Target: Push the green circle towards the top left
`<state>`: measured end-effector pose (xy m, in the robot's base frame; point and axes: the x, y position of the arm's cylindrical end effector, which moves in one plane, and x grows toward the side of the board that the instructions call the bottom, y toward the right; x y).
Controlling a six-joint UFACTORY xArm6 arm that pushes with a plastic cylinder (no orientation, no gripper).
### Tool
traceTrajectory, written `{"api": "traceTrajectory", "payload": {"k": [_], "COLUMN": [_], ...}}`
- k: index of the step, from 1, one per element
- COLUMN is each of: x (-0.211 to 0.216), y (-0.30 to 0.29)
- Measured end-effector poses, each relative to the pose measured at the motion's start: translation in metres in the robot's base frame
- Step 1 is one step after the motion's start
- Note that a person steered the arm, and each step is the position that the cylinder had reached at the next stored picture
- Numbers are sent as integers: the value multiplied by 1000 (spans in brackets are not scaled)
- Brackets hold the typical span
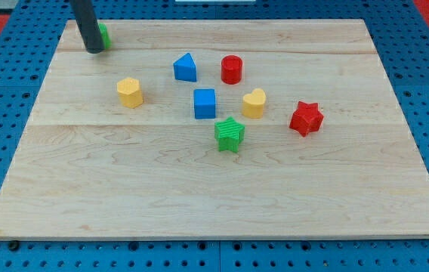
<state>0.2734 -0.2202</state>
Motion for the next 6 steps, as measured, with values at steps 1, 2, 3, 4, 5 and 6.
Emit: {"api": "traceTrajectory", "payload": {"k": [1, 2, 3, 4, 5, 6], "x": [0, 1, 7, 7, 0, -19], "y": [-17, -19, -9, 19, 47, 40]}}
